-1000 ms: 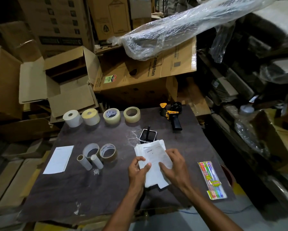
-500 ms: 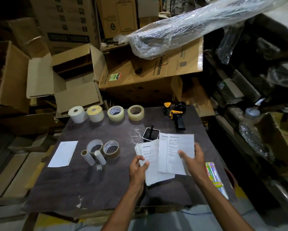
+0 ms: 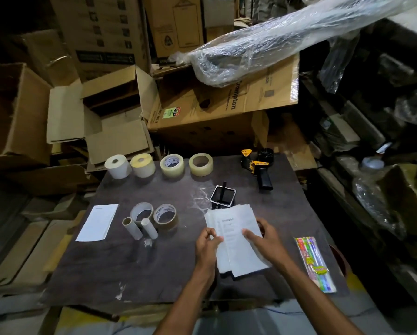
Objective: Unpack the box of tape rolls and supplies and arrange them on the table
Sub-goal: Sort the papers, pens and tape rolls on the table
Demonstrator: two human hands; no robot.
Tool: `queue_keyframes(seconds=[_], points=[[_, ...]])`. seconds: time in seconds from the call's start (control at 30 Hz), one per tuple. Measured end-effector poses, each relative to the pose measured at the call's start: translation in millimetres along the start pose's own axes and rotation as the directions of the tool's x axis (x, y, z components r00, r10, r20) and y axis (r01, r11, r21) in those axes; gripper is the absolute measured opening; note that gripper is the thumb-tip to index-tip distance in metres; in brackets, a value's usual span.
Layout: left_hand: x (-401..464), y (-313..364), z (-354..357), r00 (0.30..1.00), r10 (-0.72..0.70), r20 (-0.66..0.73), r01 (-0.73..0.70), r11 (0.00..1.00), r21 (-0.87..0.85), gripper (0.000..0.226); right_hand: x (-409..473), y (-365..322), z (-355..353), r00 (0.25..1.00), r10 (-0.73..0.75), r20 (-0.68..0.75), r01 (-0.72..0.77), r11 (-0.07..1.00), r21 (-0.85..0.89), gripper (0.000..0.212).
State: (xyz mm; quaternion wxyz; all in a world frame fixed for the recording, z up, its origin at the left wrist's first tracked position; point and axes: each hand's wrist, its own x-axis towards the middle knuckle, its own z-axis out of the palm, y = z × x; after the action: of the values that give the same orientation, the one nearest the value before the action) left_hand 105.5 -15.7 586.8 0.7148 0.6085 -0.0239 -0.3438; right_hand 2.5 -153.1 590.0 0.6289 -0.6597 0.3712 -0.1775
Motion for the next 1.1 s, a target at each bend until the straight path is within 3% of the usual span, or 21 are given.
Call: queue_keyframes(seconds=[0.1,0.27,0.43,0.53,0.73,0.97,1.03,1.1], points=[[0,-3,2,0.999,-0.021,0.039,0.021,1.000,-0.013,0.018,2,11,10,0.991,0.077,0.108,-0.082,0.996,0.041,0.023],[2,-18,1,0.999,0.030,0.044,-0.038,0.980,0.195,0.039,-4,16,30,0.995,0.092,0.034,-0.092,0.996,0.003,0.017],[8,-19,1,0.971,0.236,0.027,-0.226,0.884,0.409,0.052,-6,17,31,1.000,-0.024,-0.016,0.024,0.999,-0.024,0.047],[8,-16,2,0.936,0.349,-0.032,-0.298,0.840,0.453,0.055,-9,22,33,0.992,-0.100,-0.079,0.097,0.995,-0.036,0.051],[0,-31,3,0.921,0.386,0.053,-0.345,0.746,0.570,0.059,-16,45,36,0.989,-0.100,-0.110,0.088,0.990,-0.109,0.058],[14,-44,-5,0.901,0.425,-0.083,-0.280,0.718,0.638,0.037,-7,56,40,0.969,-0.121,-0.217,0.087,0.983,-0.160,0.025],[16,-46,-6,0.873,0.484,-0.068,-0.322,0.675,0.664,0.028,-5,59,39,0.966,-0.170,-0.196,0.122,0.964,-0.234,0.012],[17,-48,-7,0.851,0.524,-0.012,-0.369,0.615,0.697,0.030,-5,62,38,0.955,-0.251,-0.160,0.193,0.931,-0.309,0.015]])
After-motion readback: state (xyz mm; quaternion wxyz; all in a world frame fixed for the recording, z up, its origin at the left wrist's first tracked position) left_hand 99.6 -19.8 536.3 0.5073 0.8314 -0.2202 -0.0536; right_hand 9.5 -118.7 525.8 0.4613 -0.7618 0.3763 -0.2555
